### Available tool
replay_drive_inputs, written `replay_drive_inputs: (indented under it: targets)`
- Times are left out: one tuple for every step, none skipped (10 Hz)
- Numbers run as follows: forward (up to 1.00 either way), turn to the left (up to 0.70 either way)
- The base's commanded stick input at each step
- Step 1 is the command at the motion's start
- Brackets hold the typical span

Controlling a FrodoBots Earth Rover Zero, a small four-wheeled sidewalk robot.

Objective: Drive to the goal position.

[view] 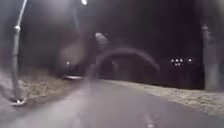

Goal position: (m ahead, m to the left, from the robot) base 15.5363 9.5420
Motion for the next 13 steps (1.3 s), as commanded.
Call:
replay_drive_inputs:
  targets:
    - [1.0, 0.11]
    - [1.0, 0.11]
    - [1.0, 0.11]
    - [1.0, 0.11]
    - [1.0, 0.11]
    - [1.0, 0.11]
    - [1.0, 0.11]
    - [1.0, 0.11]
    - [1.0, 0.11]
    - [1.0, 0.11]
    - [1.0, 0.11]
    - [1.0, 0.11]
    - [1.0, 0.11]
